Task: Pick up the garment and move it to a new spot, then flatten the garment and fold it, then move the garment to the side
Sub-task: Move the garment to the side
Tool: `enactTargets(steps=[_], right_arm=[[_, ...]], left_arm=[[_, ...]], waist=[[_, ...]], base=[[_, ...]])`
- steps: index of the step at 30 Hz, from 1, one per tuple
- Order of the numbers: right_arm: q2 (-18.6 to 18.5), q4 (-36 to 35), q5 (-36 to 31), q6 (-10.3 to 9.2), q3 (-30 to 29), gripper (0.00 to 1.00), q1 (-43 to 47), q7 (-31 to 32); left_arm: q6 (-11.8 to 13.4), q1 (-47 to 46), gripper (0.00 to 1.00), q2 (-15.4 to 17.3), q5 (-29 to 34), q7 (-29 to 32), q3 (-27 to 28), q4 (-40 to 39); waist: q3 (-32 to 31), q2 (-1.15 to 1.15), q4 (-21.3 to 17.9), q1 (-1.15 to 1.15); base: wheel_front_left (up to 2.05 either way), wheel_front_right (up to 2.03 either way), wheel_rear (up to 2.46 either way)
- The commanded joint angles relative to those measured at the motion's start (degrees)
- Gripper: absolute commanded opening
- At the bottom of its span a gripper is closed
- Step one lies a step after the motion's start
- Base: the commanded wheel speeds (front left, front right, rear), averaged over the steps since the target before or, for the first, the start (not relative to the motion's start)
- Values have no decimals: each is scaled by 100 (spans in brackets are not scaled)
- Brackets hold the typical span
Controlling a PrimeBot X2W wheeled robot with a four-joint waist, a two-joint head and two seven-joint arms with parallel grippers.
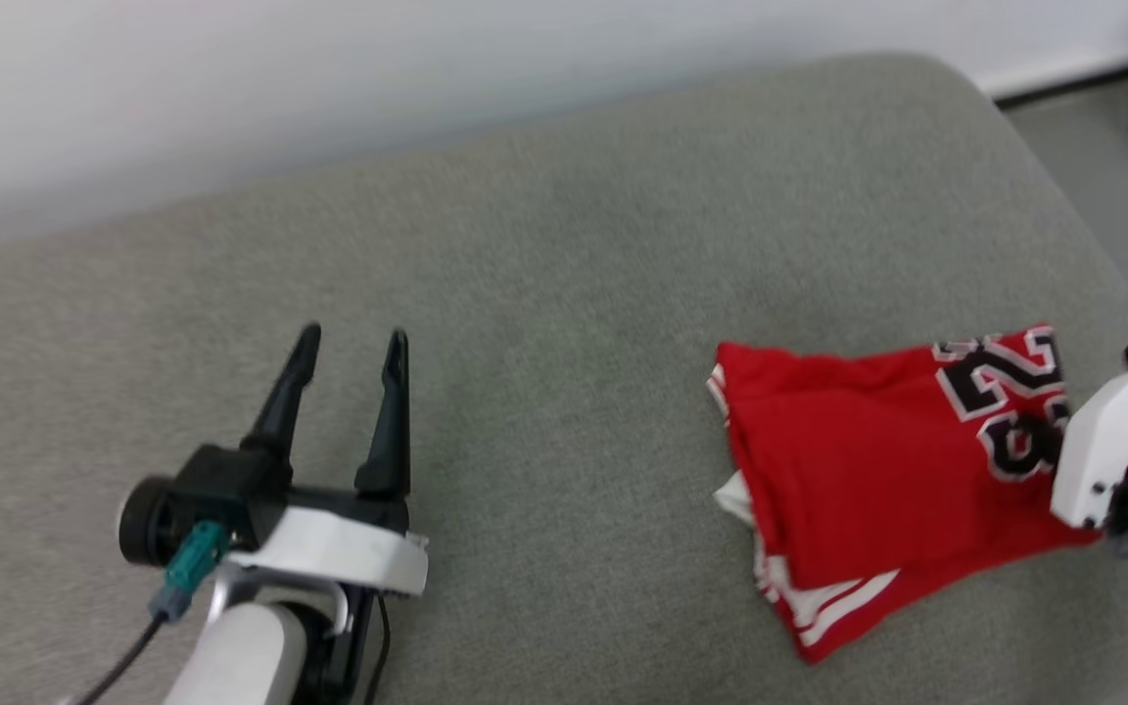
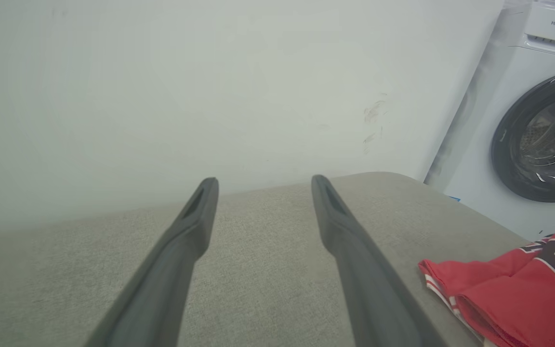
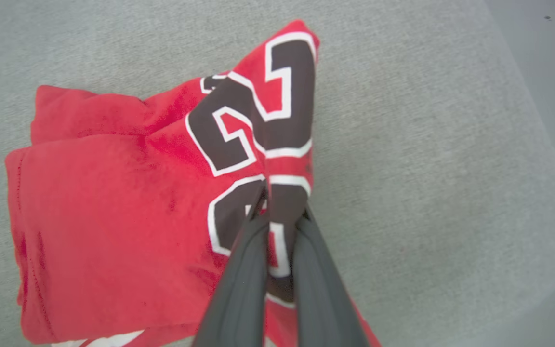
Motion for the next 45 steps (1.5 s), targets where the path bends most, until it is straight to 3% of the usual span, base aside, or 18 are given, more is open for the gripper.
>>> enactTargets(steps=[1, 13, 17, 21, 23, 24, 25, 34, 39, 45], right_arm=[[-34, 33, -38, -2, -11, 0, -171, -87], [-767, 1284, -608, -3, -1046, 0, -1617, -1791], [-792, 1682, -751, -2, -1279, 0, -1915, -2115], [-580, 2071, -862, -3, -1300, 0, -2092, -2424], [-490, 2242, -956, -2, -1258, 45, -2148, -2617], [-468, 2334, -980, -3, -1247, 88, -2166, -2698], [-446, 2413, -997, -3, -1233, 100, -2199, -2793], [-556, 2544, -1161, -3, -887, 100, -1974, -3509], [-630, 2136, -1210, -3, -671, 100, -1538, -3877], [-468, 1326, -1374, -3, -391, 100, -696, -4095]], left_arm=[[9, -104, 100, 37, 36, 20, -8, -44], [-68, -1087, 100, 420, 485, 612, -141, -878], [-95, -1270, 100, 534, 582, 768, -153, -1091], [-92, -1355, 100, 599, 622, 845, -169, -1184], [-83, -1358, 100, 614, 628, 874, -174, -1192], [-79, -1349, 100, 616, 622, 868, -180, -1184], [-73, -1340, 100, 615, 610, 872, -183, -1173], [-7, -1007, 100, 513, 405, 603, -122, -778], [67, -682, 100, 380, 189, 259, -11, -391], [164, -250, 100, 191, -63, -28, 83, 33]], waist=[[544, 0, -352, 0], [2034, 0, -342, 0], [2334, 0, -324, 0], [2471, 0, -333, 0], [2488, 0, -345, 0], [2475, 0, -349, 0], [2460, 0, -352, 0], [1733, 0, -335, 0], [1082, 0, -196, 0], [387, 0, 76, 0]], base=[[0, 0, 0], [0, 0, 0], [0, 0, 0], [0, 0, 0], [0, 0, 0], [0, 0, 0], [0, 0, 0], [0, 0, 0], [0, 0, 0], [0, 0, 0]])
